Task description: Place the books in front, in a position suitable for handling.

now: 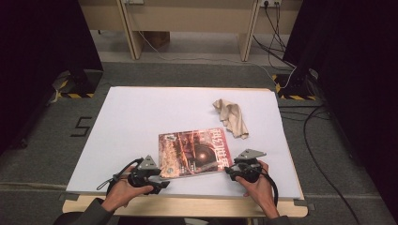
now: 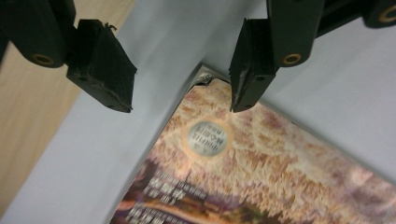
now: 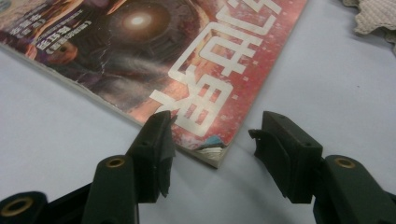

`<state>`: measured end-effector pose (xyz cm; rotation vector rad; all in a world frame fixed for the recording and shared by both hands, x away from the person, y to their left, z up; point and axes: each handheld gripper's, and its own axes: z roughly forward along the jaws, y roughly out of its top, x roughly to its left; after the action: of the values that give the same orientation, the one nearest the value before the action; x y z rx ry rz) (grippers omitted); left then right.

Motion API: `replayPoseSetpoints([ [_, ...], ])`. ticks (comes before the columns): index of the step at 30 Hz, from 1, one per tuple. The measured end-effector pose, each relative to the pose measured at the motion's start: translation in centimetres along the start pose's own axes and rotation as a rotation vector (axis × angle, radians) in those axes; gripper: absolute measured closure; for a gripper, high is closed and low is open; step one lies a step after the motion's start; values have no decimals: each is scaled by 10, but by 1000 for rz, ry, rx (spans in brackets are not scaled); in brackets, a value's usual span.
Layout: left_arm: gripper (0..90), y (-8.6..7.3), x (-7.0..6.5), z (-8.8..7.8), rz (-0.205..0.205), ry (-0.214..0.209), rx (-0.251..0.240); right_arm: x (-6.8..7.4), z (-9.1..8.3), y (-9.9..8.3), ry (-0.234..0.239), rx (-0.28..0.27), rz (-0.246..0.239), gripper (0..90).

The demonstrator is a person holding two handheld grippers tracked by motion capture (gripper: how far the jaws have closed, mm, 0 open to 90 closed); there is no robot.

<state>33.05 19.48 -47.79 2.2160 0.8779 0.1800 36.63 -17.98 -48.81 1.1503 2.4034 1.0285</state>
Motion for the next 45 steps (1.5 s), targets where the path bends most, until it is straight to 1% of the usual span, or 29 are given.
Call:
replayPoseSetpoints([
  [2, 396, 4, 2, -6, -4, -3, -33, -1, 1, 1, 1, 0, 4, 443],
  [4, 381, 9, 8, -13, -15, 17, -64, -1, 0, 1, -10, -1, 4, 451],
  [5, 376, 13, 13, -16, -23, 28, -81, 1, -3, 2, -17, -18, 13, 462],
  [7, 377, 21, 23, -19, -37, 56, -110, 1, -4, 2, -21, -24, 15, 457],
  [9, 375, 29, 34, -19, -53, 67, -122, 1, -5, 3, -28, -31, 25, 447],
  [10, 366, 32, 38, -17, -56, 75, -129, 2, -4, 2, -22, -29, 30, 444],
  [13, 343, 41, 54, -7, -70, 102, -123, 4, -1, 1, -4, -22, 38, 442],
  [14, 334, 45, 66, 3, -85, 127, -127, 5, 0, 1, -2, -18, 33, 442],
  [15, 326, 45, 66, 3, -85, 127, -127, 5, 0, 1, -2, -18, 33, 442],
  [16, 317, 48, 78, 14, -100, 151, -125, 7, 1, 1, 6, -11, 22, 443],
  [17, 310, 48, 78, 14, -100, 151, -125, 7, 1, 1, 6, -11, 22, 443],
  [19, 305, 49, 89, 26, -112, 160, -116, 8, 3, 1, 5, -9, 11, 441],
  [20, 304, 49, 97, 34, -115, 172, -110, 8, 3, 0, 5, -9, 9, 441],
  [21, 299, 49, 97, 34, -115, 172, -110, 8, 3, 0, 5, -9, 9, 441],
  [22, 291, 50, 102, 40, -118, 169, -117, 8, 3, 0, 7, -12, 7, 440],
  [23, 285, 50, 102, 40, -118, 169, -117, 8, 3, 0, 5, -14, 0, 438],
  [24, 278, 52, 107, 45, -116, 158, -106, 9, 3, 0, 5, -10, 6, 432],
  [25, 268, 53, 108, 47, -89, 179, -91, 9, 3, 0, 5, -10, 1, 427],
  [26, 264, 53, 108, 47, -89, 179, -91, 10, 3, 0, 3, -11, -4, 418],
  [27, 253, 56, 109, 50, -57, 184, -95, 10, 3, 0, 4, -10, -7, 406],
  [28, 263, 57, 110, 53, -75, 154, -98, 10, 4, 0, 4, -11, -9, 402],
  [29, 250, 57, 110, 53, -75, 154, -98, 11, 4, 0, 1, -10, -7, 402],
  [30, 220, 58, 112, 55, -74, 149, -89, 11, 4, 0, -1, -7, -9, 397],
  [31, 216, 61, 114, 55, -76, 139, -79, 12, 4, 0, -3, -7, -14, 392],
  [34, 243, 61, 116, 55, -70, 140, -86, 13, 5, 1, -8, -7, -22, 399],
  [36, 247, 59, 114, 54, -62, 135, -73, 14, 6, 2, -20, -5, -33, 402],
  [39, 269, 52, 113, 48, -86, 90, -65, 14, 8, 4, -20, -1, -34, 385],
  [42, 321, 47, 109, 43, -79, 74, -61, 11, 10, 7, -7, -2, -23, 379],
  [45, 324, 45, 105, 41, -69, 72, -54, 10, 11, 8, -2, -2, -19, 378],
])
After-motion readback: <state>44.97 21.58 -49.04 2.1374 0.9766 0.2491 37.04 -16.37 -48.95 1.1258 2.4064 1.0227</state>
